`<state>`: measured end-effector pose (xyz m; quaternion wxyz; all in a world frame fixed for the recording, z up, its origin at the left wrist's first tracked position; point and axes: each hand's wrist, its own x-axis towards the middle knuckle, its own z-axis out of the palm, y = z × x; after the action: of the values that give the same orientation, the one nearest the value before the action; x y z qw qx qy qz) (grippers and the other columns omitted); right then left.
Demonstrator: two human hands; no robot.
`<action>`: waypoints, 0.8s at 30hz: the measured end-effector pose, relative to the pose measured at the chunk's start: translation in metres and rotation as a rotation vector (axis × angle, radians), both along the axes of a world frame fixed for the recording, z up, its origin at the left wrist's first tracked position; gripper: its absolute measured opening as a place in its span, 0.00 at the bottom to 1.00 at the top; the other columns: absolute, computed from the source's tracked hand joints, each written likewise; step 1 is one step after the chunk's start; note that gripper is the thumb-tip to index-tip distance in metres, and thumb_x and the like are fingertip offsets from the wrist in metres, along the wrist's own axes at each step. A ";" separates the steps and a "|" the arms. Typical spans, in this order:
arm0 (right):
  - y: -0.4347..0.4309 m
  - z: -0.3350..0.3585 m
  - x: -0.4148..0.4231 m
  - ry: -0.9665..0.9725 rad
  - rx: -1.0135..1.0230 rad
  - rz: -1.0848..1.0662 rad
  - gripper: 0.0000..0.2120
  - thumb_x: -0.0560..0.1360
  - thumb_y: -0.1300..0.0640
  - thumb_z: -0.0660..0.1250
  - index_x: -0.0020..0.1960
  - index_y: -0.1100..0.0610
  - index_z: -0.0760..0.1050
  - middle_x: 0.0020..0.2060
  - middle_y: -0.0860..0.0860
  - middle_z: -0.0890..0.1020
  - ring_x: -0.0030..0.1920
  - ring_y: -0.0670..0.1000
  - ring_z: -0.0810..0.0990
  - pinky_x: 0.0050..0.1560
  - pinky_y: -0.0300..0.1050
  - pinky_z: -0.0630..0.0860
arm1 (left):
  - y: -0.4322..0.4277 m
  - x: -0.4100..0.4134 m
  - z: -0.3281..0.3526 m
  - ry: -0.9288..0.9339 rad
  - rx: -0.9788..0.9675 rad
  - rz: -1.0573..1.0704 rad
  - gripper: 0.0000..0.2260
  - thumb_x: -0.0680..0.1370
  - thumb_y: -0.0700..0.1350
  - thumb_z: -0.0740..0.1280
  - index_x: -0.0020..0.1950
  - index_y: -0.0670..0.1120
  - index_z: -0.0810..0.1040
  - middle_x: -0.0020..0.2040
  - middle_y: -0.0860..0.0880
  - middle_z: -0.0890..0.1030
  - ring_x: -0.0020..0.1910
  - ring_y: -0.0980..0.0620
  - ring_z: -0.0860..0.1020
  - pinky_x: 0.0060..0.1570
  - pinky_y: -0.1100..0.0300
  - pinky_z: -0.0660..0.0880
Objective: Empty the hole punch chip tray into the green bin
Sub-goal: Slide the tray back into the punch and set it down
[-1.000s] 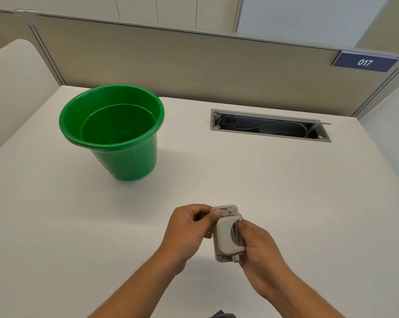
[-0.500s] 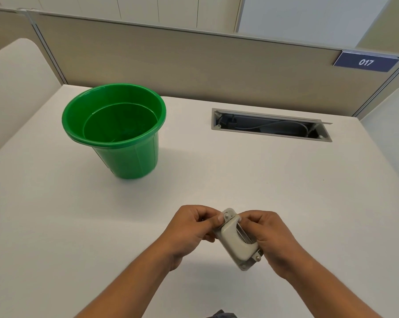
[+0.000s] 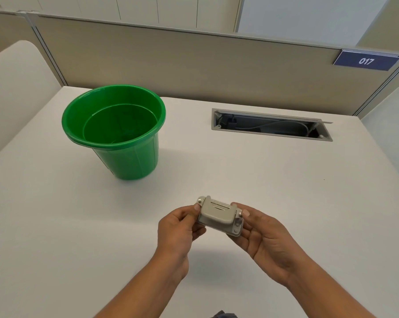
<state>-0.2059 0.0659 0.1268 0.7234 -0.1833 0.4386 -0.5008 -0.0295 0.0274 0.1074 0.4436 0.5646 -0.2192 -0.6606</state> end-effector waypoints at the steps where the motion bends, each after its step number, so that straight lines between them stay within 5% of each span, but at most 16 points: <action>1: 0.000 0.000 -0.001 -0.023 -0.019 0.007 0.21 0.71 0.57 0.74 0.62 0.62 0.80 0.62 0.62 0.82 0.58 0.59 0.84 0.56 0.48 0.82 | 0.001 -0.001 0.000 0.007 0.010 0.030 0.08 0.78 0.44 0.69 0.42 0.44 0.85 0.35 0.47 0.86 0.29 0.55 0.80 0.32 0.64 0.80; 12: 0.000 0.001 0.004 0.302 -0.027 0.021 0.22 0.75 0.73 0.68 0.66 0.58 0.74 0.49 0.65 0.87 0.51 0.60 0.87 0.44 0.42 0.83 | 0.013 0.000 -0.008 0.004 -0.020 0.061 0.08 0.79 0.44 0.68 0.46 0.40 0.82 0.41 0.43 0.87 0.34 0.52 0.84 0.34 0.62 0.81; 21: 0.006 -0.007 0.005 0.320 0.009 -0.034 0.21 0.74 0.73 0.68 0.63 0.56 0.74 0.47 0.65 0.87 0.50 0.63 0.87 0.44 0.42 0.84 | 0.013 0.001 -0.012 0.023 -0.001 -0.035 0.10 0.79 0.49 0.66 0.49 0.44 0.84 0.44 0.44 0.88 0.38 0.51 0.85 0.38 0.61 0.81; 24: 0.010 -0.010 0.010 0.357 -0.006 -0.073 0.22 0.72 0.73 0.71 0.62 0.57 0.73 0.47 0.65 0.87 0.50 0.63 0.86 0.47 0.44 0.84 | 0.014 -0.004 -0.009 0.116 -0.015 -0.071 0.14 0.77 0.56 0.68 0.54 0.47 0.84 0.48 0.46 0.88 0.45 0.49 0.86 0.47 0.56 0.81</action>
<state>-0.1964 0.0756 0.1164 0.6148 -0.2553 0.5648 -0.4877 -0.0337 0.0412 0.0987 0.4361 0.5139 -0.2178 -0.7059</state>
